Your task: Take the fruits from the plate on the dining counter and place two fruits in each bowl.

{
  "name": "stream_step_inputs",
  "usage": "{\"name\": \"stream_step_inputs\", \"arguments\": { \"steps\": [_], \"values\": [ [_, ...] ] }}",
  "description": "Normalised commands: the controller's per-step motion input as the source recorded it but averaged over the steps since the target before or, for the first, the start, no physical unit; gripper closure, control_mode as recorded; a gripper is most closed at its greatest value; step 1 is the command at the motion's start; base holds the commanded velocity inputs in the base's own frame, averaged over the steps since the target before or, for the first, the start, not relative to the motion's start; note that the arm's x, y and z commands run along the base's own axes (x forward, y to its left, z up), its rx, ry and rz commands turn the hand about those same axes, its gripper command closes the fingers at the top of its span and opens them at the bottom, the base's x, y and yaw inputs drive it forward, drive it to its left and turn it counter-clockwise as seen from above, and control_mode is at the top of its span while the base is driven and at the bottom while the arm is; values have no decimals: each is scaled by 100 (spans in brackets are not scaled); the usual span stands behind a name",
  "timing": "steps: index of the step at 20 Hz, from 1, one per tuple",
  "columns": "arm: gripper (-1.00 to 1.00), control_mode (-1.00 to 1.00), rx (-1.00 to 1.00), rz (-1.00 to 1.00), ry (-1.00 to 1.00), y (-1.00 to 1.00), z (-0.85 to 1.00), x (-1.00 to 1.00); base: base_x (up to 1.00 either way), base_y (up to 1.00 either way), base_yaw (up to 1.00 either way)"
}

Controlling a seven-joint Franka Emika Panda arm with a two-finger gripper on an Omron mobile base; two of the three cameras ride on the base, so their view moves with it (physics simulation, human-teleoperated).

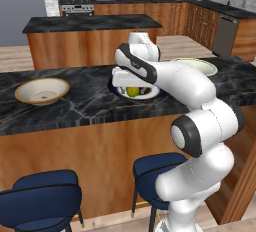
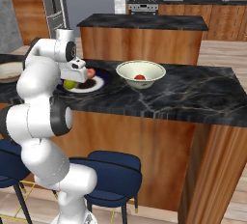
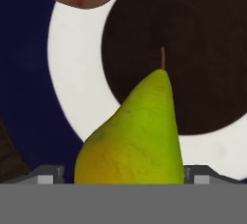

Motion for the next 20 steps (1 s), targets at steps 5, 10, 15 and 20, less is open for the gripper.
{"name": "stream_step_inputs", "arguments": {
  "steps": [5,10,15,20],
  "values": [
    [100,-100,0,0,0,0,0,0,0,0,0],
    [100,-100,0,0,-6,-5,22,-13,0,0,0],
    [100,-100,1,0,-11,-14,94,-17,0,0,0],
    [100,-100,1,0,-14,-46,93,-5,0,0,0]
  ]
}}
